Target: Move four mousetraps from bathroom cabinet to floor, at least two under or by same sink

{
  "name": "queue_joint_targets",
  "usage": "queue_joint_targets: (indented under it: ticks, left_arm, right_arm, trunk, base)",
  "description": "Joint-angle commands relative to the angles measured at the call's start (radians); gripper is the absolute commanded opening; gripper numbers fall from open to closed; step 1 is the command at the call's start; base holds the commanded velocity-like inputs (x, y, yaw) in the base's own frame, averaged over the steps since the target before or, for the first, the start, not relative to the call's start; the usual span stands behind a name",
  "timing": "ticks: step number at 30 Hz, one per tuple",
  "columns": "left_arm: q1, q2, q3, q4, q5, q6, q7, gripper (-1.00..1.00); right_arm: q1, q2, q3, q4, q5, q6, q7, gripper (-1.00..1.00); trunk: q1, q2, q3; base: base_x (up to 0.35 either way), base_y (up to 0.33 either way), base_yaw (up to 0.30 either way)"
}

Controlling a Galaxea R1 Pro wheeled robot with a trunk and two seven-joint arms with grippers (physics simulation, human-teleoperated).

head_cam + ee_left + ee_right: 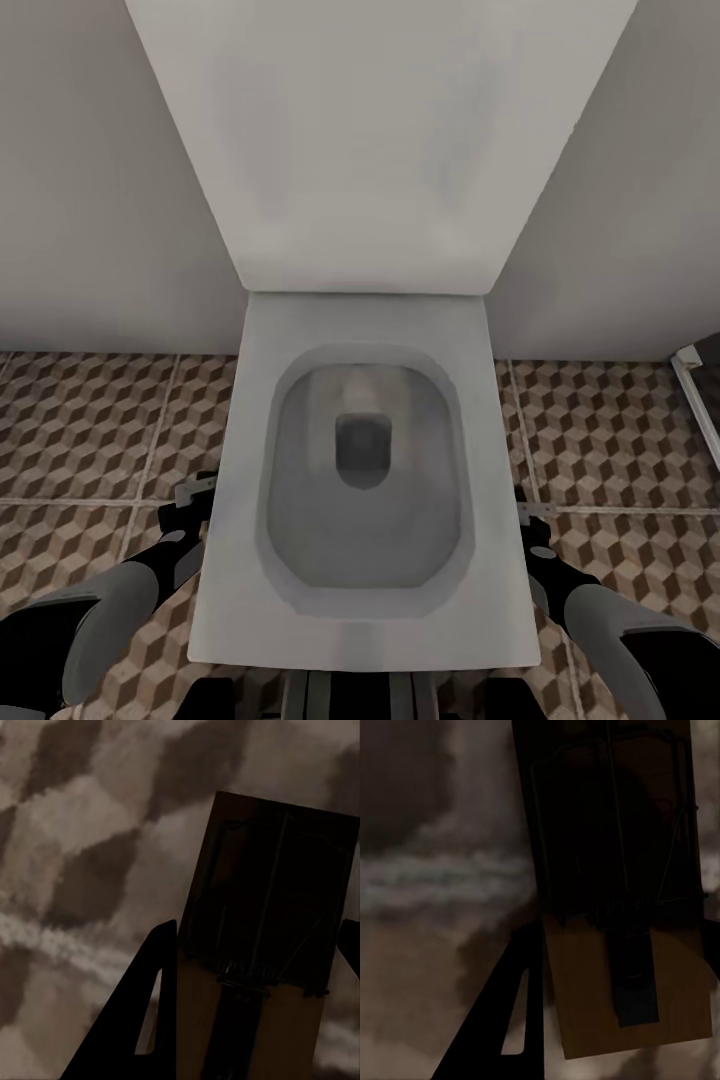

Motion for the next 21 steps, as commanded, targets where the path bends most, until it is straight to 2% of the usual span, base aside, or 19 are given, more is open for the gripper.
queue_joint_targets:
  ticks: [1, 21]
  left_arm:
    - [-0.001, 0.000, 0.006, 0.001, 0.004, -0.004, -0.003, -1.00]
    - [-0.001, 0.000, 0.007, 0.001, 0.004, -0.008, -0.003, -1.00]
  right_arm:
    - [-0.001, 0.000, 0.003, 0.002, -0.015, 0.054, 0.000, -1.00]
    - [0.000, -0.001, 0.004, 0.002, -0.015, 0.054, 0.000, -1.00]
  trunk:
    - [0.001, 0.000, -0.001]
    - [0.001, 0.000, -0.001]
  base:
    - [0.000, 0.000, 0.000]
    - [0.000, 0.000, 0.000]
